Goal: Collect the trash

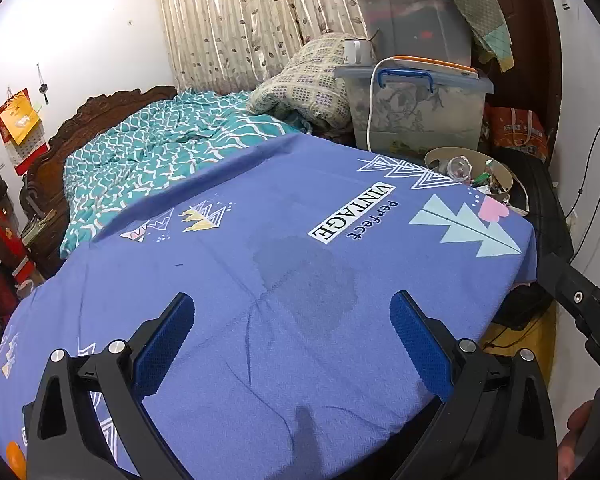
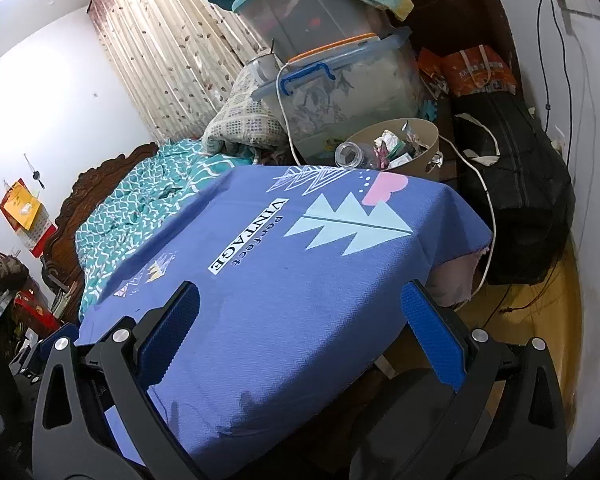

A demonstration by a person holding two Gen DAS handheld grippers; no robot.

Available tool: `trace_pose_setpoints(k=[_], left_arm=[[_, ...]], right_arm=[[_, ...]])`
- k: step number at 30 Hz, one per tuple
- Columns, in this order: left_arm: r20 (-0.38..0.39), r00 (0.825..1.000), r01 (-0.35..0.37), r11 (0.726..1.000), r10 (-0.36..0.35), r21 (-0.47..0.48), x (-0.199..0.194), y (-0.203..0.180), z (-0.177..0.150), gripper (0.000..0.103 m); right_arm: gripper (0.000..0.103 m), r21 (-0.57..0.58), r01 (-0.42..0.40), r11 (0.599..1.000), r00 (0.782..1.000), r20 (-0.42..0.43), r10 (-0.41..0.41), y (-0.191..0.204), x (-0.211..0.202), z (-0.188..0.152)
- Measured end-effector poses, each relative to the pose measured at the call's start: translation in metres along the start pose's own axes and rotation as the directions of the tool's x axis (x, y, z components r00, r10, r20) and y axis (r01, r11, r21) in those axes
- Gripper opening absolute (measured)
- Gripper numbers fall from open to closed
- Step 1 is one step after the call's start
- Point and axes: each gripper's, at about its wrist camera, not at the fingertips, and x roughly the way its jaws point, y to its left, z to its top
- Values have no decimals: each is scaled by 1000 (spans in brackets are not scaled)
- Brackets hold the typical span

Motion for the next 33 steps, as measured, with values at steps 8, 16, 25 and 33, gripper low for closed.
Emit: trace_pose_setpoints(k=[8,16,25,33], left_arm=[[-6,999,32,999,-32,-11,0,2,-1,94],[2,998,58,998,-58,-15,-3,1,-2,94],[-21,997,79,997,-80,-25,0,0,-4,94],[-31,996,80,996,-81,-24,2,1,-5,94]], right_arm=[[100,-13,4,1000,1000,19,-3,3,-5,3],[100,-17,3,1000,1000,24,-3,3,-7,4],[100,-19,2,1000,1000,25,-2,4,-8,3],[100,-20,2,1000,1000,26,-2,4,-9,3]])
